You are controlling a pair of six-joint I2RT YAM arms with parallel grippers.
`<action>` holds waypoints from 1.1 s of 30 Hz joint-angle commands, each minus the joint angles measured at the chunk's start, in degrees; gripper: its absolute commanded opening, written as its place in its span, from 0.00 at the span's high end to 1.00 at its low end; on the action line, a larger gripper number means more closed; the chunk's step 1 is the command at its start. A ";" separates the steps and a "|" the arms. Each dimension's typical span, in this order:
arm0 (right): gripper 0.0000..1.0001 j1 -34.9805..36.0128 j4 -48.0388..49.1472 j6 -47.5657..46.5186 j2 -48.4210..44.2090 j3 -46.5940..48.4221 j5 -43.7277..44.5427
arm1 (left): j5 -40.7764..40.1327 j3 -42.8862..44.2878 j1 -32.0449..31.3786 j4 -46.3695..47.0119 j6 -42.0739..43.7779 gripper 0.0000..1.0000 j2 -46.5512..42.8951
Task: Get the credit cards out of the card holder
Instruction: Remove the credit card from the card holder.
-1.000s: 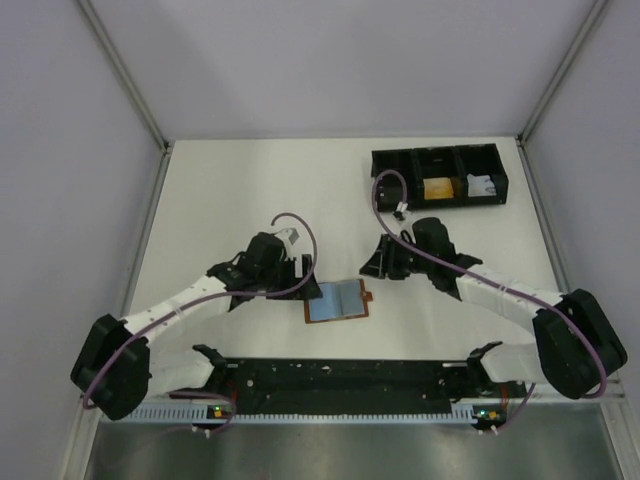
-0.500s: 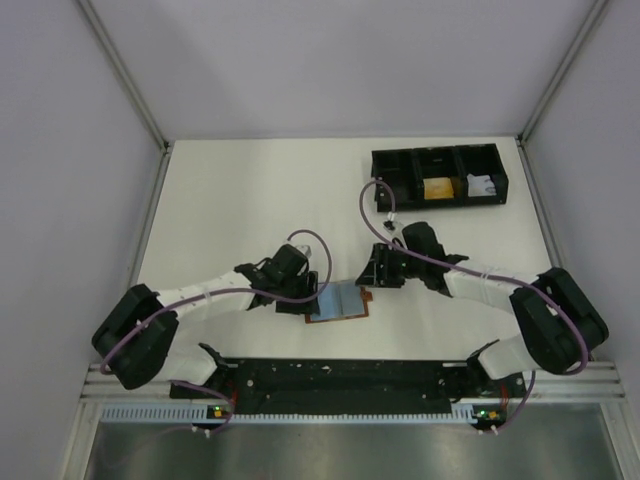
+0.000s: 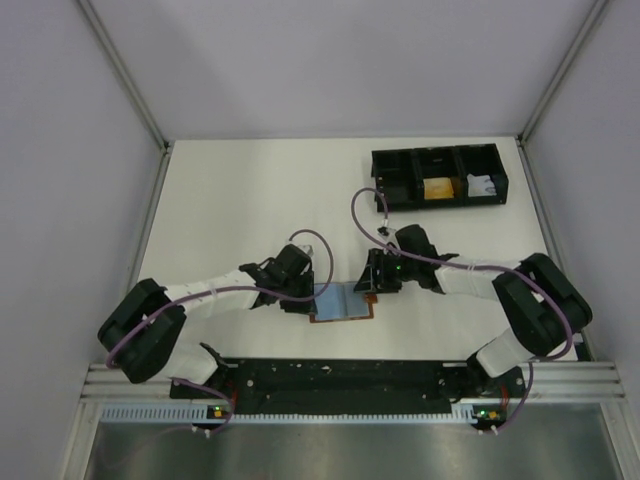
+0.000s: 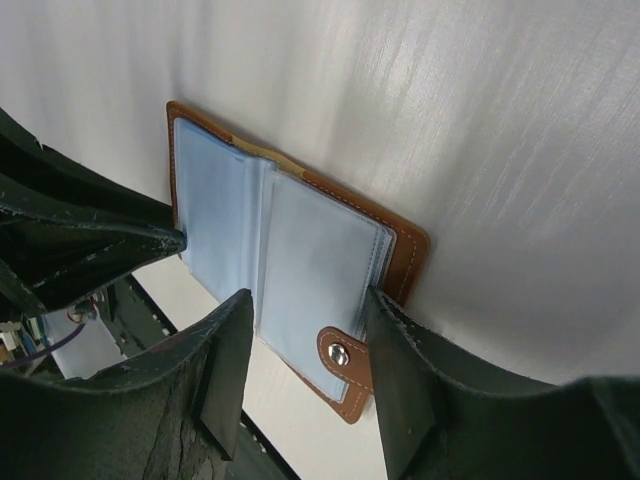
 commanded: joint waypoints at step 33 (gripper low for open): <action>0.55 8.71 3.81 1.90 5.05 11.24 -8.28 | -2.25 -5.26 -0.20 5.65 -5.31 0.79 -3.26</action>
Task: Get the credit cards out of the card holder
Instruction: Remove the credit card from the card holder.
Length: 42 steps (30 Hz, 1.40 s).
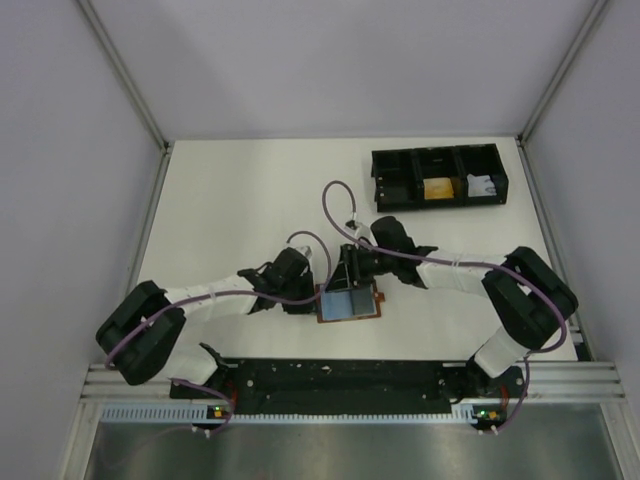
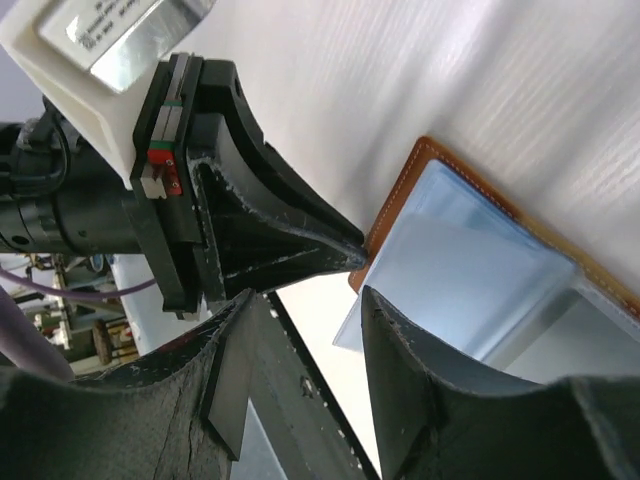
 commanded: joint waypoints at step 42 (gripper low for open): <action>0.52 -6.02 -14.99 -11.78 -4.17 -2.97 18.21 | 3.02 3.25 -2.22 5.73 -2.28 0.80 5.78</action>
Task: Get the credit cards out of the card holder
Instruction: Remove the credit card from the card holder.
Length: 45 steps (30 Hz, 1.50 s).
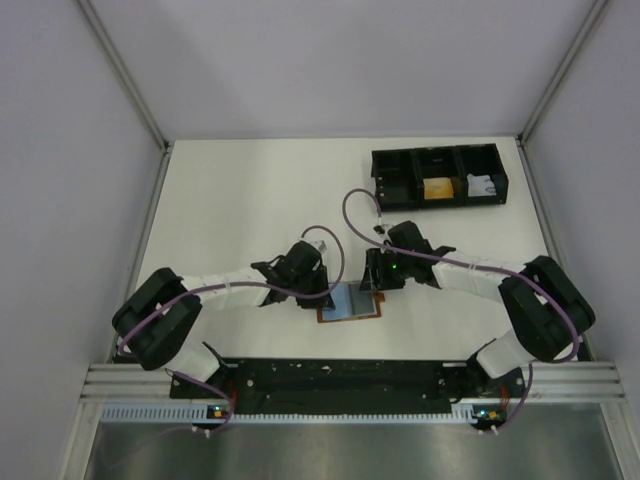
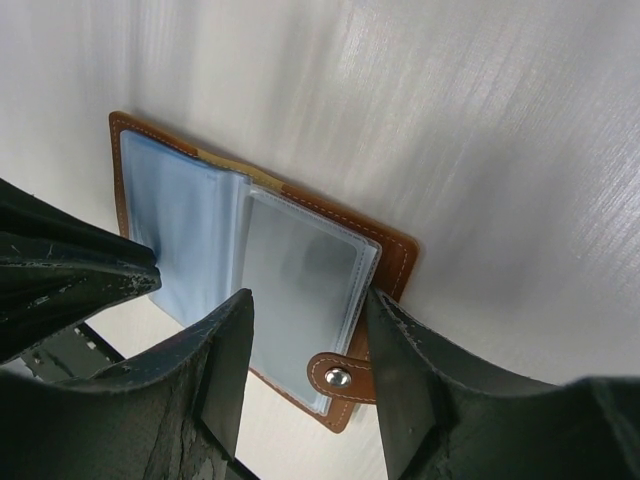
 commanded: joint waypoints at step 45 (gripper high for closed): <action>0.73 3.31 14.04 8.05 2.11 2.77 -18.32 | -3.57 -8.85 -0.08 7.39 -6.00 0.83 -10.45</action>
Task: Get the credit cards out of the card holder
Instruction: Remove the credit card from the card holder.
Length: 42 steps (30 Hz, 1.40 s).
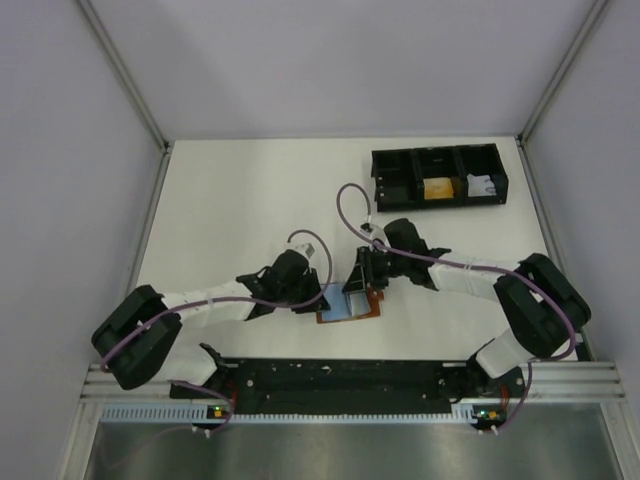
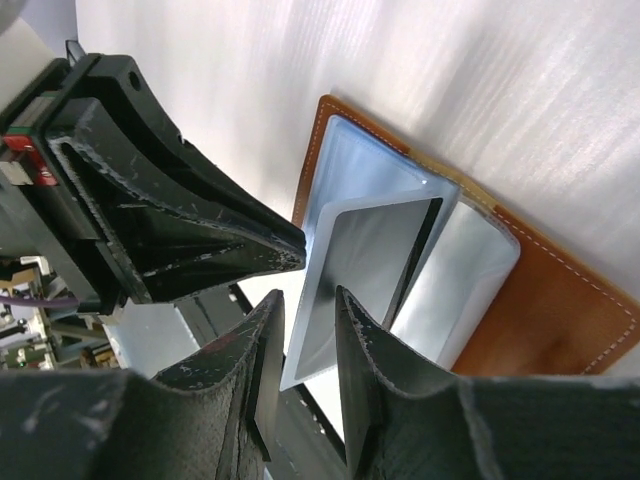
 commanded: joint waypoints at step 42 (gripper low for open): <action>0.67 -4.26 22.02 2.81 9.98 -7.69 -5.90 | -3.06 -1.55 0.01 5.41 -0.58 0.87 1.26</action>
